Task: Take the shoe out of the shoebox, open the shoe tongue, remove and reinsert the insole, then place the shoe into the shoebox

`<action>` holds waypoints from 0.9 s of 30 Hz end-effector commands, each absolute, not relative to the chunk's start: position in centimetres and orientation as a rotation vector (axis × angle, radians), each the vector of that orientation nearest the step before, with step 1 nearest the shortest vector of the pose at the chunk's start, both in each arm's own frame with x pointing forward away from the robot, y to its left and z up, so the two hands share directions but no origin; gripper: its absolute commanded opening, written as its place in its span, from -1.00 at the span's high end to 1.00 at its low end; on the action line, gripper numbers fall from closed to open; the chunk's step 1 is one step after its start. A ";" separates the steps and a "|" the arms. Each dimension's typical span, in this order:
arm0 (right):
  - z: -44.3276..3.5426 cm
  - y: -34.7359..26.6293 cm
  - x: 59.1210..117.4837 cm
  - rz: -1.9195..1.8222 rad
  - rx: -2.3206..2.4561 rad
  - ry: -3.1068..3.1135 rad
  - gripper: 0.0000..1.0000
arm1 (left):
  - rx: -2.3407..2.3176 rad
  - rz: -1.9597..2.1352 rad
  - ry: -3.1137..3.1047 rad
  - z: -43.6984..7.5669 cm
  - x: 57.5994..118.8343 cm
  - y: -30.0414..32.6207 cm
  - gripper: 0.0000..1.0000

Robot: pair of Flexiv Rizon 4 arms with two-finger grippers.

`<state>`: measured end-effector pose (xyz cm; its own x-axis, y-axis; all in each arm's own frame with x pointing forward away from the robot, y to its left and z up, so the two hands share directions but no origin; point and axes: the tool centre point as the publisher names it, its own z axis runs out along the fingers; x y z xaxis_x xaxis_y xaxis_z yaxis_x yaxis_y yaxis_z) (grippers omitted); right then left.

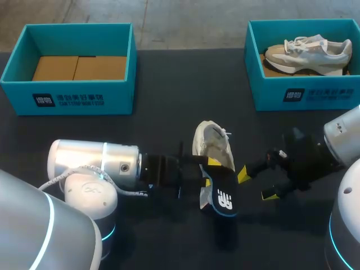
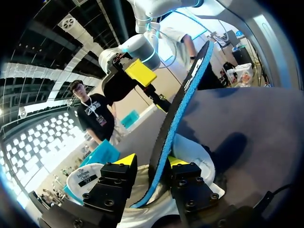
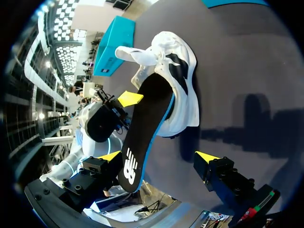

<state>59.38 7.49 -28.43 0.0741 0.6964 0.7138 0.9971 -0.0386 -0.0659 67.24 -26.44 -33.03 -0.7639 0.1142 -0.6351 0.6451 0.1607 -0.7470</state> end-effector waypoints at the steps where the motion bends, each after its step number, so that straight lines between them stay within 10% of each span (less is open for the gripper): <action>1: -28.4 7.6 59.3 -0.687 -1.799 -1.679 -1.00 | 0.730 -1.636 2.010 -32.9 67.2 -26.8 0.25; 27: -28.4 7.6 59.3 -0.687 -1.799 -1.679 -1.00 | 0.770 -1.622 2.035 -32.9 67.8 -28.4 0.34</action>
